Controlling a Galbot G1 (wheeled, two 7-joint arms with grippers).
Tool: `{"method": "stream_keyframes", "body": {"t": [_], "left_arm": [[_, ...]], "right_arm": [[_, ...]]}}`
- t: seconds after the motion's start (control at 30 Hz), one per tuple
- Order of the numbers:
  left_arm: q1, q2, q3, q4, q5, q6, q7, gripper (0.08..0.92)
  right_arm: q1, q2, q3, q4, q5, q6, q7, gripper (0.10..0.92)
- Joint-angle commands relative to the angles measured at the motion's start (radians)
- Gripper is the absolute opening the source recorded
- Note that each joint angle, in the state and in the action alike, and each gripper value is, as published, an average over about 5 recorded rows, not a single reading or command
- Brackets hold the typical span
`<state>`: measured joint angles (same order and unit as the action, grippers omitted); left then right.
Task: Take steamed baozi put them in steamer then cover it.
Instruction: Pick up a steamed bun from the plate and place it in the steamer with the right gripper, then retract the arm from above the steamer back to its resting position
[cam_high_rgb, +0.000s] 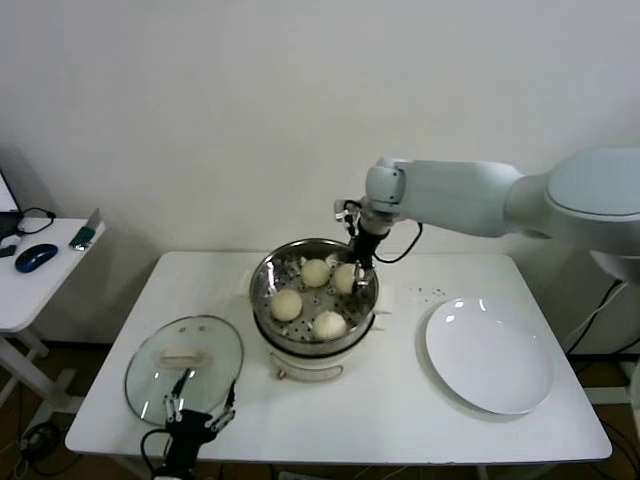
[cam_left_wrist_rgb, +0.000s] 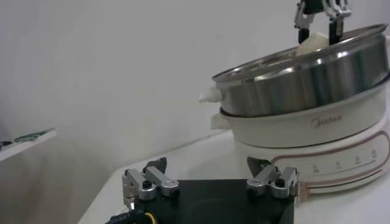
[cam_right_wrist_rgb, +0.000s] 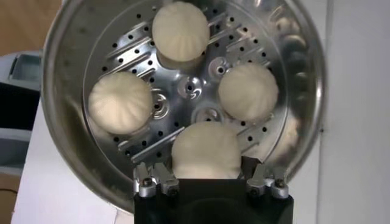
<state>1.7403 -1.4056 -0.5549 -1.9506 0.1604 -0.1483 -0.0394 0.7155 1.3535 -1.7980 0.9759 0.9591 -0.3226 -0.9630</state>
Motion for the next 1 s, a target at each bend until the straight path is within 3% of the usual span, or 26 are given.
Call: {"method": "stream_keyframes", "body": {"t": [0.03,0.33,0.53,0.7,1.0], "left_arm": [[0.0,0.004,-0.005,0.004,-0.012,-0.004,-0.001,0.823],[0.009,0.009,-0.014,0.004,-0.017,-0.009,-0.001,0.823],[0.011,0.011,-0.017,0.003,-0.017,-0.008,-0.001,0.823],[0.013,0.011,-0.022,-0.003,-0.01,-0.01,-0.002,0.823],[0.03,0.019,-0.048,-0.015,-0.013,-0.021,-0.007,0.823]], "right_arm": [[-0.044,0.041,-0.022,-0.027,-0.017,-0.006,0.003,0.722],[-0.036,0.032,-0.026,-0.001,-0.031,-0.016,0.024,0.735],[-0.008,0.02,0.0,0.015,-0.031,-0.017,0.006,0.814],[0.057,-0.006,0.02,0.041,-0.024,0.001,-0.03,0.822],[0.159,-0.261,0.091,0.252,-0.016,0.066,0.119,0.823]]}}
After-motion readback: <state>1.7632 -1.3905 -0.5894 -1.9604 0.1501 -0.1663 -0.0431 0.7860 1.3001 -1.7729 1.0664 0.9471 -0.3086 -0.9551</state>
